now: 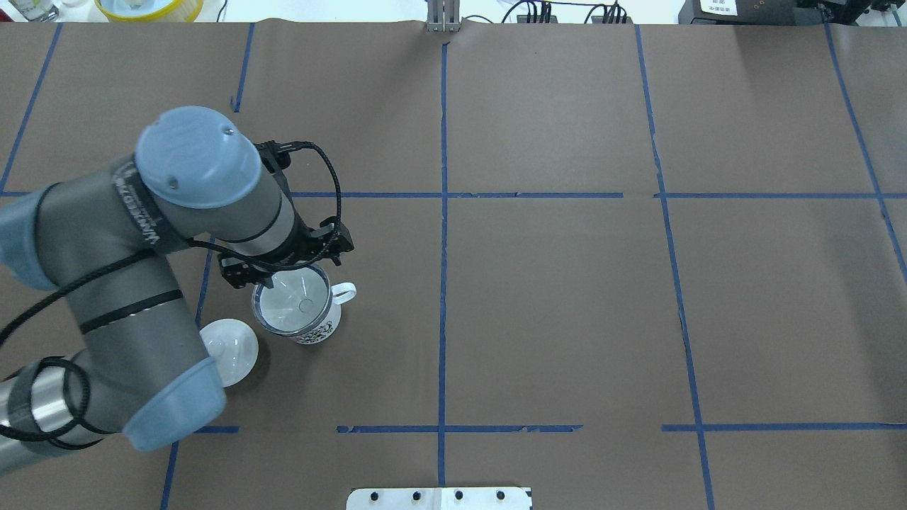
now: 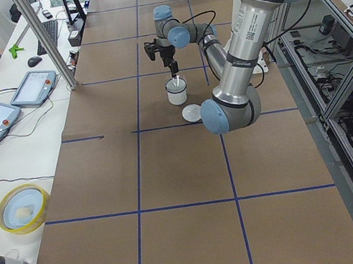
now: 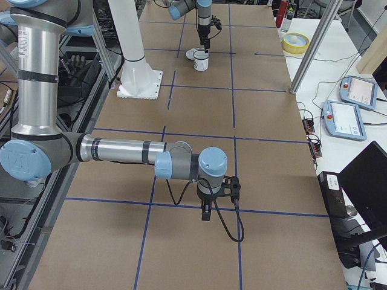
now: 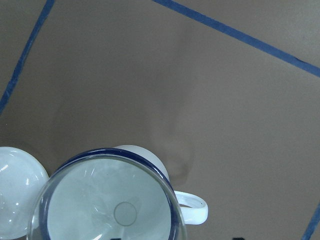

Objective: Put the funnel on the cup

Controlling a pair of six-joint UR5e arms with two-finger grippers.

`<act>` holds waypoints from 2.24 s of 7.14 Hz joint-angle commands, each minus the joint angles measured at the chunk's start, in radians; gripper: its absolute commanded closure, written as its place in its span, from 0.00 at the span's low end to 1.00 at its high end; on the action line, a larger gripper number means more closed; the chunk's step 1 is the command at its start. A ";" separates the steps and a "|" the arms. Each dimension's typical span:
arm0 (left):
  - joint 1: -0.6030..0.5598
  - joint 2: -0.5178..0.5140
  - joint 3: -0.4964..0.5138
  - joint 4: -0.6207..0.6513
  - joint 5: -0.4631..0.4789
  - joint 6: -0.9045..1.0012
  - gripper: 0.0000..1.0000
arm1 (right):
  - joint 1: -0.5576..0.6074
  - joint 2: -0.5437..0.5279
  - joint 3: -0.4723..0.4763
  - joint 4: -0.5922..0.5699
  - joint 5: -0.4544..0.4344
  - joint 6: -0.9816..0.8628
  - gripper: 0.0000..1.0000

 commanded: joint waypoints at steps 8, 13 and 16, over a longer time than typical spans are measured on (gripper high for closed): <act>-0.923 0.680 0.250 -0.364 -0.369 1.513 0.00 | 0.000 0.000 0.000 0.000 0.000 0.000 0.00; -1.008 0.734 0.321 -0.360 -0.385 1.524 0.00 | 0.000 0.000 0.000 0.000 0.000 0.000 0.00; -1.005 0.731 0.313 -0.366 -0.382 1.517 0.00 | 0.000 0.000 0.000 0.000 0.000 0.000 0.00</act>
